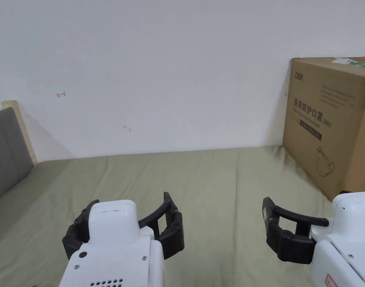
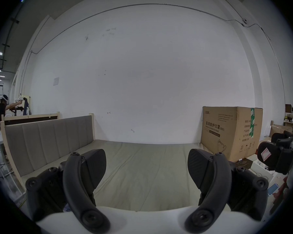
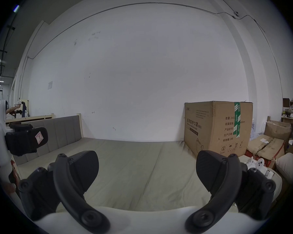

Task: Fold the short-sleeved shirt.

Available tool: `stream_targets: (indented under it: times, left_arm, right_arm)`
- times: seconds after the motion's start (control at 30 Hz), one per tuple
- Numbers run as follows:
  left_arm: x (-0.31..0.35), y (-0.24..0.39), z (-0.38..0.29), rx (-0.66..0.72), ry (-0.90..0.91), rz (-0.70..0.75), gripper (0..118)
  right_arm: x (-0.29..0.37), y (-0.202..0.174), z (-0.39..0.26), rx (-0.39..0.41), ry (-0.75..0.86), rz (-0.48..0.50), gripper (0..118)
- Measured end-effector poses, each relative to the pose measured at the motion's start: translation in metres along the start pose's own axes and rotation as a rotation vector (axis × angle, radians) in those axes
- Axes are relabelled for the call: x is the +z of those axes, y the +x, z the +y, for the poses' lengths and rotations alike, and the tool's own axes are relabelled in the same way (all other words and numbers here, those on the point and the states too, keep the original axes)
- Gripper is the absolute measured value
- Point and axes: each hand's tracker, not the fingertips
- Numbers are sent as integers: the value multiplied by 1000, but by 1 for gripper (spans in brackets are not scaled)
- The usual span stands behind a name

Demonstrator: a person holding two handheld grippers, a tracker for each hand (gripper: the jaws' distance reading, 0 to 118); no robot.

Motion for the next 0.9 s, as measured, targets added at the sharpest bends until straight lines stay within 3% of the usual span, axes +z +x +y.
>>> stream_targets:
  times: [0.9]
  left_arm:
    - [-11,-4,-3,20,-67,20,102]
  right_arm:
    - [-6,-11,-3,37,-45,35,115]
